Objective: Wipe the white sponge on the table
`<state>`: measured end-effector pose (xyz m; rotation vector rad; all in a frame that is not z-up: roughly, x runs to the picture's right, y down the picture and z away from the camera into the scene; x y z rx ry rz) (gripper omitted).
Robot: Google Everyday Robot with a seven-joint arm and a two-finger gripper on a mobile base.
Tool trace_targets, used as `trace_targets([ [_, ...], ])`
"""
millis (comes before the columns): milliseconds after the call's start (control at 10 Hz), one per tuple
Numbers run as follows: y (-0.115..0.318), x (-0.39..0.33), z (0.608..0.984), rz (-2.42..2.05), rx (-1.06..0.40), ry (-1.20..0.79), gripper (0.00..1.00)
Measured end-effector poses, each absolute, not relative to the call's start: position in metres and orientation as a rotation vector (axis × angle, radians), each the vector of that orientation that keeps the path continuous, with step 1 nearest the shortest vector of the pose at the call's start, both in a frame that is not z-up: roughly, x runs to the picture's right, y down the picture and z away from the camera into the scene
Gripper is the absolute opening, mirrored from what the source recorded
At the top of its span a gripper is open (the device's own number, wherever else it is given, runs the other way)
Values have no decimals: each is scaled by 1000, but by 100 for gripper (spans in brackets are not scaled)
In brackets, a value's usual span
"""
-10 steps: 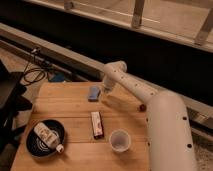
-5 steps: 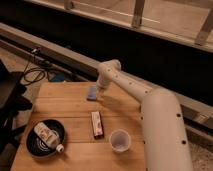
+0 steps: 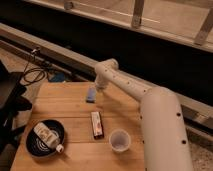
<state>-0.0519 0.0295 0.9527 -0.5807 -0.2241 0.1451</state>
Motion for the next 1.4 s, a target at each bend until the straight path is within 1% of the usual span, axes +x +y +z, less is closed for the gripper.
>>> trace_targets([
  [200,21,-82,933,84,-570,-245,80],
  [400,26,-104,916,16,-559,-273,80],
  [600,33,-119,909,-19,-559,-286,80],
  [900,32,-106,926,23,-588,-314,80],
  [1200,13,-71,958,93,-617,-375,80],
  [1400,15,-53,983,151,-672,-409,80],
])
